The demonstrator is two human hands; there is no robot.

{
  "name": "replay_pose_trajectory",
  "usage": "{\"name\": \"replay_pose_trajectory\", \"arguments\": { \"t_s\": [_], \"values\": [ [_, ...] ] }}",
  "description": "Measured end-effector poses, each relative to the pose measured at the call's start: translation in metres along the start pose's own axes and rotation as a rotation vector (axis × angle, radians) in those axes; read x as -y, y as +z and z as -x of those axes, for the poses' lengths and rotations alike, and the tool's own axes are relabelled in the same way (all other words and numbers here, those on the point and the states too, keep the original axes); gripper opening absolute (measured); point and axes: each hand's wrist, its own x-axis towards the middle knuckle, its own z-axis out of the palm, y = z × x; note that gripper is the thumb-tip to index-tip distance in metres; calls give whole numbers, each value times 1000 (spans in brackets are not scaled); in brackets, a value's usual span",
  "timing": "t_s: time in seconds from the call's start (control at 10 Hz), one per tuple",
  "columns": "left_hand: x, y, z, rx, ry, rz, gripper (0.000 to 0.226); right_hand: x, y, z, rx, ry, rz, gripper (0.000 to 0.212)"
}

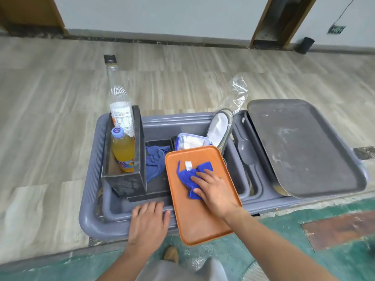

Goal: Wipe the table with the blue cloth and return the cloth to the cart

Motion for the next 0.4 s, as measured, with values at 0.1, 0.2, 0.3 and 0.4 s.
{"name": "replay_pose_trajectory", "arguments": {
  "t_s": [0.1,0.2,0.3,0.4],
  "values": [
    [-2,-2,-1,-16,9,-21,35,-2,8,5,87,17,23,65],
    [-4,-7,-1,-9,13,-21,34,1,15,12,111,12,25,73],
    [-5,-8,-4,-21,-8,-37,37,2,17,11,97,18,58,74],
    [-7,-10,-8,5,-1,36,38,7,15,15,10,-20,153,76]
  ]
}}
